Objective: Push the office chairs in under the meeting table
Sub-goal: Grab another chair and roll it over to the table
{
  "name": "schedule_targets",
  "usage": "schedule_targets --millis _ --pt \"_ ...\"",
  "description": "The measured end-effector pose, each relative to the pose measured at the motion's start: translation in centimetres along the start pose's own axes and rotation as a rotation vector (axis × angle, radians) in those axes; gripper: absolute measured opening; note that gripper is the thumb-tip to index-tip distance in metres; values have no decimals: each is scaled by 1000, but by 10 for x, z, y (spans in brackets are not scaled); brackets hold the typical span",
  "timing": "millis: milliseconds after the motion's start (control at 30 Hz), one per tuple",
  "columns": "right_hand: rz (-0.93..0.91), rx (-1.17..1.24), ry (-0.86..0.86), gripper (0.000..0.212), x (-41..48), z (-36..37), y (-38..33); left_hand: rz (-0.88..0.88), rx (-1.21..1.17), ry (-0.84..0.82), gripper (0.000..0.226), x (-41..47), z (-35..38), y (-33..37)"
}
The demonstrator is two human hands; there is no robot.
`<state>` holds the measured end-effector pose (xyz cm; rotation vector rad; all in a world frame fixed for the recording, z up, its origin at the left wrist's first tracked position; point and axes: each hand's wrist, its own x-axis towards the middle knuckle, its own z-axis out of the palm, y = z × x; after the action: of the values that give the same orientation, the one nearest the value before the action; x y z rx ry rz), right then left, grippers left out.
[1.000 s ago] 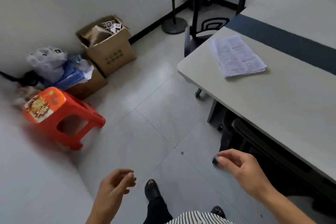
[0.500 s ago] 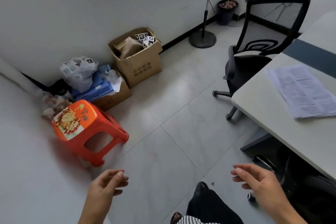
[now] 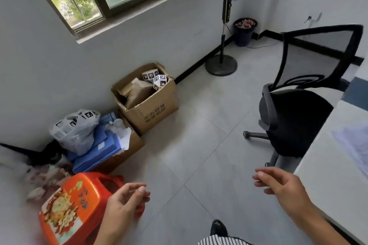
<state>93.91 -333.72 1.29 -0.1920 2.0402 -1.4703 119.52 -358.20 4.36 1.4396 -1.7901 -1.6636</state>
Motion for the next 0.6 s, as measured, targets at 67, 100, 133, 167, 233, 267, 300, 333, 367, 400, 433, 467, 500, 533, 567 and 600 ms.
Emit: schedule_targets --millis 67,100,133,167,233,267,300,333,367,400,433,467,500,533,567,600 --pt "-32 -6 -29 10 35 16 -32 3 -6 13 10 33 1 16" --pt "-44 -7 -40 10 52 24 -45 6 -12 11 11 50 3 23" --pt "-51 -10 -45 10 69 31 -56 6 -17 3 11 68 4 29" --pt "-53 -13 -44 10 87 37 -65 1 -21 -7 12 89 7 34" --pt "-42 -18 -17 10 123 48 -76 -22 -27 -30 12 134 10 43" --pt "-27 -16 9 10 142 53 -79 -34 -31 -40 12 161 11 47" --pt "-11 -8 39 10 161 59 -83 -39 -36 -54 11 189 11 53" --pt "5 6 69 10 178 65 -87 -43 -41 -67 11 217 12 61" --pt "25 25 102 10 195 71 -92 -45 -44 -86 11 246 13 70" --pt "43 47 140 11 213 75 -97 -43 -40 -108 11 278 15 82" --pt "61 67 180 11 228 79 -103 -32 -27 -128 11 307 17 94" --pt "79 85 215 11 242 83 -111 -18 -11 -146 11 333 20 109" --pt "86 100 245 12 253 86 -121 1 4 -164 12 358 23 126" --pt "83 111 272 12 265 89 -133 22 12 -192 12 382 28 147" --pt "80 121 300 12 277 90 -144 44 22 -227 12 405 35 167" --pt "83 129 334 12 286 90 -153 61 39 -265 12 427 43 185"
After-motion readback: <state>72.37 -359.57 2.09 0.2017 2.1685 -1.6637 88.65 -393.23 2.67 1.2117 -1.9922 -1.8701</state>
